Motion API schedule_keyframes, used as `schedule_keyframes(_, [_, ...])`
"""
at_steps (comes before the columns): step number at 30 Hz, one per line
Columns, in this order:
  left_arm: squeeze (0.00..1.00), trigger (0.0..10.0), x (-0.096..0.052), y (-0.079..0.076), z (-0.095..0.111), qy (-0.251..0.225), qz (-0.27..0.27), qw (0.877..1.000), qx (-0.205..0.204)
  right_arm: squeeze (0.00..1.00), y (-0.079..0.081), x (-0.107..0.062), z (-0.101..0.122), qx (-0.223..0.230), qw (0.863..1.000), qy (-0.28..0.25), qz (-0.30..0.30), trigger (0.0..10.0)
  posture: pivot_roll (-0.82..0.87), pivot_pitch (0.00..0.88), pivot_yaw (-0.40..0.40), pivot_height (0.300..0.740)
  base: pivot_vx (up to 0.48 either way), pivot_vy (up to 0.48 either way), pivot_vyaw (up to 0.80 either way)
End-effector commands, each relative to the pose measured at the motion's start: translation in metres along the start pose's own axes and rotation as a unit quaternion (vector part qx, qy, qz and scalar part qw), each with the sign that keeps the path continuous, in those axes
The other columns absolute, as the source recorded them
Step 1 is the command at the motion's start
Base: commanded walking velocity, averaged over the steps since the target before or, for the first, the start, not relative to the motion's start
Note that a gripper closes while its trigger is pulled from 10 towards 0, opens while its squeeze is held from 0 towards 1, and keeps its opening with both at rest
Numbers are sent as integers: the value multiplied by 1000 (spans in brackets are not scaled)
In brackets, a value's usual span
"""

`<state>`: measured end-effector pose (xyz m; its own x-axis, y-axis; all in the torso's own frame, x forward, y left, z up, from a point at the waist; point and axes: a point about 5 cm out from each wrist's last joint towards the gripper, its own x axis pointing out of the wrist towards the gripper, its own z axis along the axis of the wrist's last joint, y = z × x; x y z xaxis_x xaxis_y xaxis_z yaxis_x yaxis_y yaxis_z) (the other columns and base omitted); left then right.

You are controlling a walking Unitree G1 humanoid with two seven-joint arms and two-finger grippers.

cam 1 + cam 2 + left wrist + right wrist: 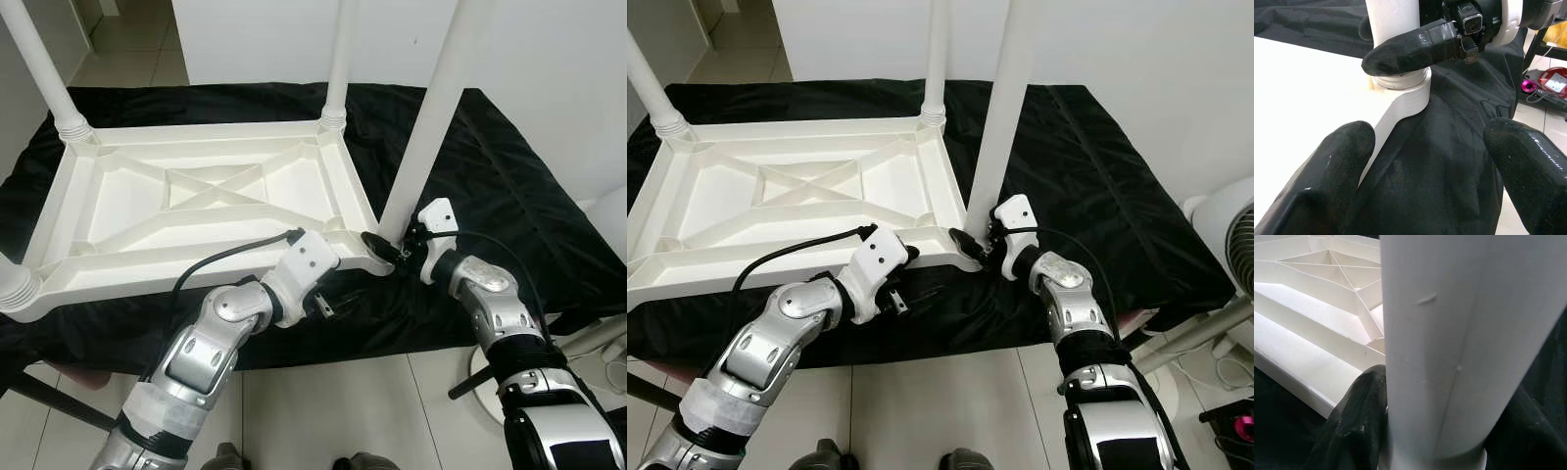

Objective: Building children table

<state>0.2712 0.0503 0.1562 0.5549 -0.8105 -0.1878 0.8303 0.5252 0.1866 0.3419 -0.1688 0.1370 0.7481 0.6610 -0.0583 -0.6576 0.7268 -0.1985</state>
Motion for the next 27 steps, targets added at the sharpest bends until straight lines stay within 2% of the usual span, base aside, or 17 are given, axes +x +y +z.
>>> schedule_keyframes(1, [0, 10000, -2, 1, 1, 2, 17, 1000, 5, 0, 8, -5, -19, 28, 999, 36, 2, 10000, -59, 42, -14, 740, 0, 0, 0])
schedule_keyframes(2, [0, 10000, -2, 1, 1, 2, 17, 1000, 5, 0, 8, -5, -19, 28, 999, 36, 2, 10000, -59, 42, -14, 740, 0, 0, 0])
schedule_keyframes(6, [0, 10000, -3, -1, 0, 5, 15, 1000, 2, 0, 21, 6, -19, 77, 988, 34, -128, 10000, -63, 42, -14, 740, 0, 0, 0])
schedule_keyframes(9, [0, 10000, -2, -2, 0, 5, 14, 1000, 2, 0, 28, 11, -17, 98, 983, 29, -155, 10000, -63, 40, -13, 740, 0, 0, 0])
schedule_keyframes(12, [0, 10000, -2, -2, 0, 5, 14, 1000, 2, 0, 28, 11, -17, 98, 983, 29, -155, 10000, -63, 40, -13, 740, 0, 0, 0])
schedule_keyframes(13, [0, 10000, -2, -3, 0, 6, 11, 1000, 2, 0, 42, 20, -14, 130, 969, 26, -206, 10000, -62, 36, -12, 740, 0, 0, 0])
schedule_keyframes(14, [0, 10000, -2, -3, -1, 7, 10, 1000, 3, 0, 47, 23, -12, 138, 961, 29, -237, 10000, -61, 35, -12, 740, 0, 0, 0])
schedule_keyframes(17, [0, 10000, -2, -3, -1, 7, 10, 1000, 3, 0, 51, 26, -11, 141, 955, 32, -259, 10000, -61, 35, -12, 740, 0, 0, 0])
schedule_keyframes(18, [0, 10000, -3, -3, -1, 7, 9, 1000, 3, 0, 54, 28, -11, 155, 945, 33, -287, 10000, -60, 34, -15, 740, 0, 0, 0])
schedule_keyframes(19, [0, 10000, -3, -3, -1, 7, 9, 1000, 3, 0, 54, 28, -11, 155, 945, 33, -287, 10000, -60, 34, -15, 740, 0, 0, 0])
schedule_keyframes(21, [0, 10000, -3, -3, -1, 8, 9, 1000, 3, 0, 62, 35, -7, 172, 927, 31, -331, 10000, -57, 33, -19, 740, 0, 0, 0])
schedule_keyframes(22, [0, 10000, -3, -3, -1, 8, 9, 1000, 3, 0, 62, 35, -7, 172, 927, 31, -331, 10000, -57, 33, -19, 740, 0, 0, 0])
schedule_keyframes(23, [0, 10000, -3, -4, -1, 8, 9, 1000, 2, 0, 67, 37, -4, 178, 922, 30, -344, 10000, -52, 33, -22, 740, 0, 0, 0])
schedule_keyframes(27, [0, 10000, -3, -5, -1, 8, 10, 1000, -1, 0, 74, 39, 4, 172, 927, 24, -332, 10000, -51, 34, -25, 740, 0, 0, 0])
